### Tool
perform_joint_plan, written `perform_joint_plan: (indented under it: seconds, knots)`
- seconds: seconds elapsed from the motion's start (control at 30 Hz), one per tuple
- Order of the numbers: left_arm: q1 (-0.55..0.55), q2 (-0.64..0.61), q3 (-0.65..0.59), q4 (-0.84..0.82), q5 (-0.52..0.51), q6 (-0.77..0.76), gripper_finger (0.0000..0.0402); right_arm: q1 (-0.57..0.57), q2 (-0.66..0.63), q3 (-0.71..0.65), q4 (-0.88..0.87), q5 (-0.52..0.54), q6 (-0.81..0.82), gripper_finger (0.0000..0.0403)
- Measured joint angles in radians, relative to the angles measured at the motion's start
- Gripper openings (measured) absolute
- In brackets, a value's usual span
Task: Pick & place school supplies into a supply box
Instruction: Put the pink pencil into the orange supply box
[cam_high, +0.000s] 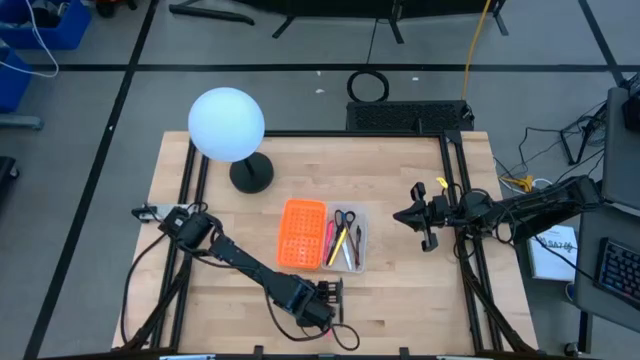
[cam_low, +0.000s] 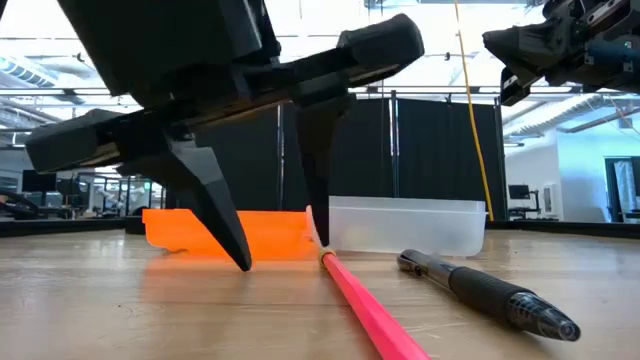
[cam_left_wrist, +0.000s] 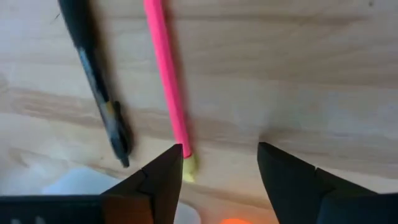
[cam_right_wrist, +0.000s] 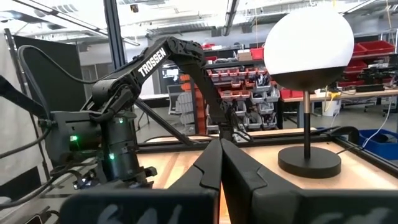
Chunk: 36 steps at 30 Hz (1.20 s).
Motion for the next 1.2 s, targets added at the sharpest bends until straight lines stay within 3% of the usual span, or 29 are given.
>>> perform_joint_plan:
  seconds: [0.27,0.47,0.9,1.2]
  knots:
    - [0.029,0.0,0.0,0.063,0.008,0.045,0.02,0.0,0.0,0.0,-0.018,0.0,-0.016,0.0]
    - [0.072,0.0,0.001,0.058,0.171,0.068,0.0191,0.0,0.0,0.0,-0.018,0.0,-0.026,0.0]
    - [0.164,0.0,0.002,0.054,0.315,0.231,0.017,0.0,0.0,0.0,-0.033,0.0,-0.026,0.0]
    - [0.208,0.0,-0.007,0.057,0.474,0.248,0.0141,0.0,0.0,0.0,-0.055,0.0,-0.026,0.0]
